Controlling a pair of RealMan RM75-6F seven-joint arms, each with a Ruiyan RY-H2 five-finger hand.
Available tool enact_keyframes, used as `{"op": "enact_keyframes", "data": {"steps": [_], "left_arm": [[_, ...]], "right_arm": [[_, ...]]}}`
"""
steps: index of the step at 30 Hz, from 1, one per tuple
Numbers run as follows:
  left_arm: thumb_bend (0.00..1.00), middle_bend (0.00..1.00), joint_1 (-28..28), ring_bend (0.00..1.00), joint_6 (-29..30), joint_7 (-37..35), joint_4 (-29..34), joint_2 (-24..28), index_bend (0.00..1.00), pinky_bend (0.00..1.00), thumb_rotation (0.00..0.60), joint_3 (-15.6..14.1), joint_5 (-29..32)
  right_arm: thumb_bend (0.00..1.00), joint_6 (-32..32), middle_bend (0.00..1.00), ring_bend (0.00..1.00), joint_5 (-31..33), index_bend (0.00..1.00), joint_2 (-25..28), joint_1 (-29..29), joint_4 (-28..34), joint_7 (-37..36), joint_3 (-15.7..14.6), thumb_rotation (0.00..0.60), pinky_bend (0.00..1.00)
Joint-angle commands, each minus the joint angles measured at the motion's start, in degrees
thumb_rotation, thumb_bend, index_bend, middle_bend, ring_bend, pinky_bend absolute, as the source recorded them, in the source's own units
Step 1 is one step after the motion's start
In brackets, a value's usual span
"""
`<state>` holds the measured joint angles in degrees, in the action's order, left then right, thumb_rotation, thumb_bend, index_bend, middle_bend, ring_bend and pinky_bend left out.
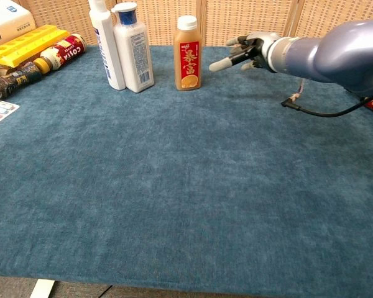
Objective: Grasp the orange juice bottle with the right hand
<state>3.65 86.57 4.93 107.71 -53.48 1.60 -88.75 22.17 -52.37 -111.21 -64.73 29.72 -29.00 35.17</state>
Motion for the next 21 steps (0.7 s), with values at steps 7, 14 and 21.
{"op": "enact_keyframes", "data": {"steps": [7, 14, 21], "left_arm": [[0.0, 0.0, -0.23, 0.0, 0.52, -0.74, -0.4, 0.23, 0.03, 0.0, 0.6, 0.26, 0.58], [0.0, 0.0, -0.22, 0.0, 0.52, -0.95, -0.68, 0.24, 0.03, 0.0, 0.6, 0.37, 0.92], [0.0, 0.0, -0.12, 0.0, 0.47, -0.96, -0.88, 0.11, 0.03, 0.0, 0.6, 0.53, 1.2]], "right_arm": [[0.0, -1.45, 0.0, 0.0, -0.79, 0.0, -3.6, -6.78, -6.09, -1.84, 1.26, 0.6, 0.0], [0.0, -2.66, 0.0, 0.0, 0.33, 0.0, -5.08, -9.91, -8.63, -3.88, 2.87, 0.6, 0.0], [0.0, -2.92, 0.0, 0.0, 1.25, 0.0, -6.74, -12.67, -11.22, -4.57, 3.85, 0.6, 0.0]]}}
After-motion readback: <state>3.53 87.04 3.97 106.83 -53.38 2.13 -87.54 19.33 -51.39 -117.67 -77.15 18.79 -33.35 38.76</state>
